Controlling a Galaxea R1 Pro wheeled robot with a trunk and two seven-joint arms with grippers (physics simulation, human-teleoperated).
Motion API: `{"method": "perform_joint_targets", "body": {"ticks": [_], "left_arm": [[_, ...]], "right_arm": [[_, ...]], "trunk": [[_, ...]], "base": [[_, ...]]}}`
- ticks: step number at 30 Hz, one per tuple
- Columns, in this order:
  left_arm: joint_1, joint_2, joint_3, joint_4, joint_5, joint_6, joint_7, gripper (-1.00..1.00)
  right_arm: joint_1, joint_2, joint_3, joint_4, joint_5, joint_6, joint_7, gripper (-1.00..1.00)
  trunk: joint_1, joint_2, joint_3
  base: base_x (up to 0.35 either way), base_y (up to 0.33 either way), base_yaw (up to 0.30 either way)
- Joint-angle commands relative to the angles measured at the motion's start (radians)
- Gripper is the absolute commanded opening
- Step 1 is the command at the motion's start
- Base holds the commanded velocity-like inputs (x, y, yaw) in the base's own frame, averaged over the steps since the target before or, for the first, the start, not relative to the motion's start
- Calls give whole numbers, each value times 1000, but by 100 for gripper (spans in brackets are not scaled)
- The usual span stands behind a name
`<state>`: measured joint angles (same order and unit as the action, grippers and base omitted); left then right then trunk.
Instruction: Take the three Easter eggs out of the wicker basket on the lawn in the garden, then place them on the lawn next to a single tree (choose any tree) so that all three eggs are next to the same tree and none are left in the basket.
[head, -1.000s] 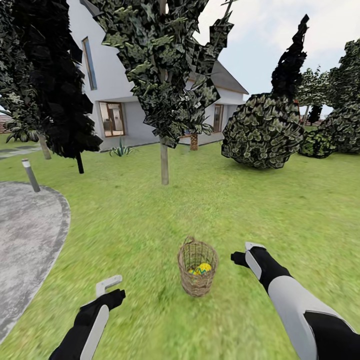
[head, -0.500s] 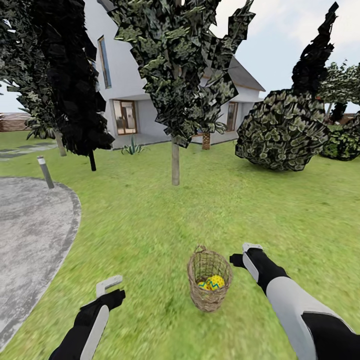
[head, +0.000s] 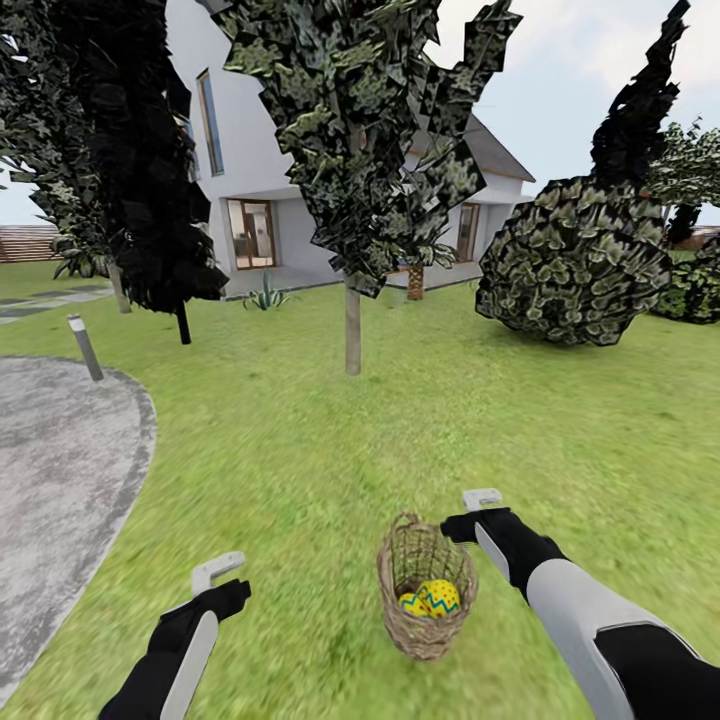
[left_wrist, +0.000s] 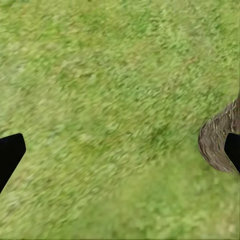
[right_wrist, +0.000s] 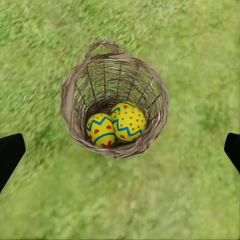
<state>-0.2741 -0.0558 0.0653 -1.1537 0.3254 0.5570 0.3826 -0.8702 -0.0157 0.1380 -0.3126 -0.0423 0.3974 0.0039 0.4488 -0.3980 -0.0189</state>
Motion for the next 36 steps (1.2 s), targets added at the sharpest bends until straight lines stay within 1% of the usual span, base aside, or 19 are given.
{"method": "perform_joint_targets", "body": {"ticks": [1, 9, 12, 14, 16, 18, 19, 20, 21, 23, 24, 26, 28, 30, 31, 33, 35, 36], "left_arm": [[-1, 0, 1, -1, 11, 3, 7, 100], [-1, 4, 1, -1, 11, 3, 7, 100], [-1, 5, 2, -2, 13, 2, 6, 100], [-1, 8, 2, -3, 14, 1, -1, 100], [-2, 10, 2, -6, 15, -3, -27, 100], [-2, 13, 2, -16, 15, -24, -138, 100], [-2, 24, 2, -32, 14, -39, -253, 100], [-2, 29, 3, -39, 14, -40, -280, 100], [-1, 40, 2, -55, 14, -41, -324, 100], [1, 56, 3, -101, 17, -40, -380, 100], [4, 58, 3, -117, 17, -39, -390, 100], [12, 60, 4, -144, 19, -37, -404, 100], [13, 60, 4, -158, 19, -35, -405, 100], [14, 60, 5, -186, 26, -29, -406, 100], [14, 61, 7, -204, 48, -4, -406, 100], [15, 62, 11, -218, 82, 40, -404, 100], [14, 62, 20, -226, 101, 66, -403, 100], [15, 62, 21, -227, 103, 70, -403, 100]], "right_arm": [[-1, -1, 9, -2, -4, 7, 1, 100], [0, -6, 9, 3, -4, 4, 1, 100], [-1, -7, 9, 32, 4, 4, 1, 100], [-1, -15, 7, 49, 7, 4, 0, 100], [-1, -23, 7, 55, 8, 4, 0, 100], [-1, -32, 6, 59, 8, 4, -1, 100], [-1, -35, 6, 60, 8, 5, -1, 100], [-1, -35, 6, 61, 8, 5, -1, 100], [-1, -35, 6, 61, 9, 5, -1, 100], [-1, -36, 5, 61, 8, 10, 1, 100], [-1, -36, 5, 60, 8, 14, 2, 100], [-1, -41, 5, 58, 7, 48, 3, 100], [-1, -45, 4, 55, 6, 75, 4, 100], [-1, -56, 4, 52, 4, 98, 4, 100], [-1, -66, 3, 51, 3, 106, 5, 100], [-1, -76, 2, 50, 1, 111, 4, 100], [-1, -82, 2, 49, 0, 113, 4, 100], [-1, -83, 2, 49, 0, 114, 4, 100]], "trunk": [[1, -2, -2], [1, -2, -2], [1, -2, -2], [1, -2, -2], [1, -2, -2], [1, -2, -2], [1, -2, -2], [1, -2, -2], [1, -2, -2], [1, -2, -2], [1, -2, -2], [1, -2, -2], [1, -2, -2], [1, -2, -2], [1, -2, -2], [9, -16, -8], [17, -30, -15], [20, -37, -18]], "base": [[325, 0, 0], [325, 0, 0], [325, 0, 0], [325, 0, 0], [325, 0, 0], [325, 0, 0], [325, 0, 0], [325, 0, 0], [325, 0, 0], [324, 0, 0], [301, 0, 0], [151, 0, 0], [59, 0, 0], [27, 0, 0], [11, 0, 0], [6, 0, 0], [2, 0, 0], [1, 0, 0]]}}
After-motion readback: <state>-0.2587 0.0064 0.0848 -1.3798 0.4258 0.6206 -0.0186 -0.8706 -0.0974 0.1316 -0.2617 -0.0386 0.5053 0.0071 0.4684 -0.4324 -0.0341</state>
